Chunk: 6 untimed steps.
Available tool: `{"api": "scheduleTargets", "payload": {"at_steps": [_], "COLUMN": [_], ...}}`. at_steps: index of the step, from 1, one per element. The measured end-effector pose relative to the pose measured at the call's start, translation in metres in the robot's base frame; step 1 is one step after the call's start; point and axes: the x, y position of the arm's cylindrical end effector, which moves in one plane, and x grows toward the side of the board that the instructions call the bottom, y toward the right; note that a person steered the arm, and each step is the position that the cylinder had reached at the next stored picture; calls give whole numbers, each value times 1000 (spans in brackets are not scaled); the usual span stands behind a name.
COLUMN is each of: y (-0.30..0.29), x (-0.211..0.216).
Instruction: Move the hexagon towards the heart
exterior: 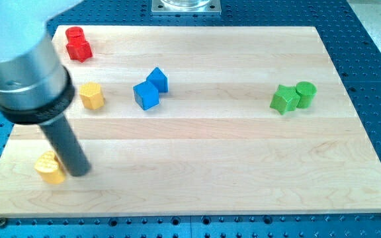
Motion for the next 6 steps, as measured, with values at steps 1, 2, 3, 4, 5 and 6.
{"api": "scheduleTargets", "payload": {"at_steps": [1, 2, 3, 4, 5, 6], "y": [-35, -64, -5, 52, 53, 33], "x": [12, 9, -17, -84, -157, -196]}}
